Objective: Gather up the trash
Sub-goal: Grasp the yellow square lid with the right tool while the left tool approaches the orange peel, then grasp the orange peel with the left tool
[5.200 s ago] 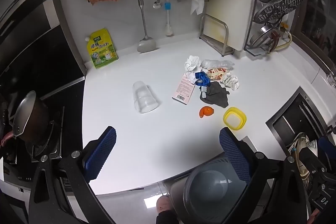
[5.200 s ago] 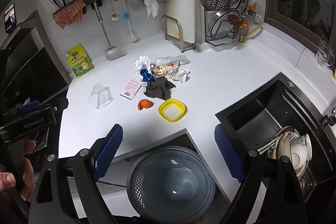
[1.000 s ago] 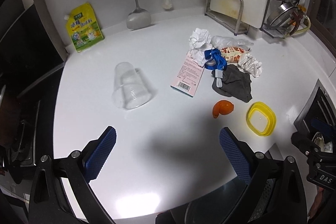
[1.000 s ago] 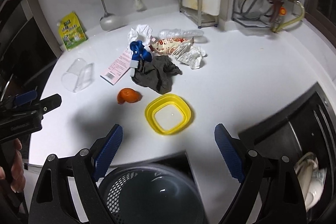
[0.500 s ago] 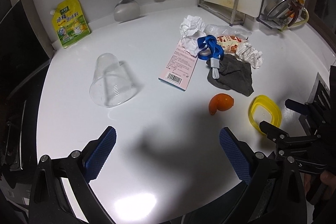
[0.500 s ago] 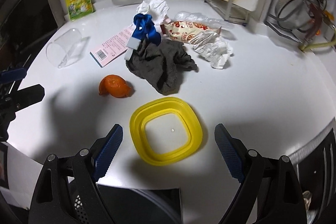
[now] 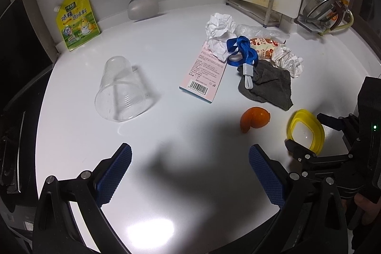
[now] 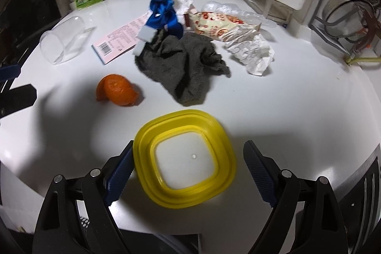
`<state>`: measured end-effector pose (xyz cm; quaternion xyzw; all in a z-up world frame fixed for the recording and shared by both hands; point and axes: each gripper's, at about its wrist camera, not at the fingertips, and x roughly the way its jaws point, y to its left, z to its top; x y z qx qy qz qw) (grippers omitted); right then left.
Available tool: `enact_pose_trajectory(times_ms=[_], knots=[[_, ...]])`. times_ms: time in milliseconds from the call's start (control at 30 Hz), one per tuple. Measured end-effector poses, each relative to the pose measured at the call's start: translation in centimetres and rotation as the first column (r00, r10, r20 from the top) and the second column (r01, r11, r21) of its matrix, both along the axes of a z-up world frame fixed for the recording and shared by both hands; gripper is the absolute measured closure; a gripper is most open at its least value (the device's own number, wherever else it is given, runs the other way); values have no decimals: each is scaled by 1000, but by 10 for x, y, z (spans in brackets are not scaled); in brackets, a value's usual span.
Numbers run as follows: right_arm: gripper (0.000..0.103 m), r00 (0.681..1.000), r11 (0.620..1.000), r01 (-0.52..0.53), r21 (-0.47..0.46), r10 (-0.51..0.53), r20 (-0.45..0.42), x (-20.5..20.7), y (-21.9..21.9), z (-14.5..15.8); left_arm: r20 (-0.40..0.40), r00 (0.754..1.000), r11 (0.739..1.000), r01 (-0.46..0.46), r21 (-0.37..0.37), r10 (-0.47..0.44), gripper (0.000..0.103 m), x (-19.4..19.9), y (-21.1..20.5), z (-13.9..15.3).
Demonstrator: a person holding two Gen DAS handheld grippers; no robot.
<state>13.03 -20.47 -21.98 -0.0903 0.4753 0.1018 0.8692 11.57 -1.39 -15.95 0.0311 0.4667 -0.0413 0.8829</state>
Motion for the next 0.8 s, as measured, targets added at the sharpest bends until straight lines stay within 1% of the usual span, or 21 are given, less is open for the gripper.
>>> enact_pose_trajectory(times_ms=[133, 233, 300, 333, 400, 500, 633, 700, 800], knots=[[18, 1000, 1000, -19, 14, 19, 8, -4, 0, -1, 10, 1000, 1000, 12, -11, -12, 6, 3, -5, -3], [19, 999, 998, -39, 56, 40, -11, -2, 2, -2, 13, 1000, 999, 18, -33, -18, 6, 5, -7, -6], [23, 999, 997, -48, 61, 48, -4, -1, 5, -2, 11, 1000, 999, 19, -44, -18, 6, 6, -9, -8], [29, 999, 997, -50, 64, 50, 3, -1, 5, -1, 8, 1000, 999, 19, -48, -18, 6, 7, -10, -10], [29, 999, 996, -49, 70, 49, 2, 0, 5, 0, 8, 1000, 998, 20, -60, -19, 6, 7, -11, -12], [31, 999, 994, -40, 105, 40, 1, 0, 0, 1, 3, 1000, 997, 21, -73, -20, 6, 10, -13, -14], [31, 999, 991, 35, 129, -37, 11, -6, -16, 8, 5, 1000, 997, 23, -76, -23, 6, 15, -19, -18], [31, 996, 984, 87, 157, -91, 16, -13, -28, 13, 9, 1000, 997, 22, -73, -22, 6, 18, -25, -21], [31, 984, 963, 174, 205, -180, 14, -26, -48, 22, 9, 1000, 998, 26, -65, -26, 6, 24, -38, -27]])
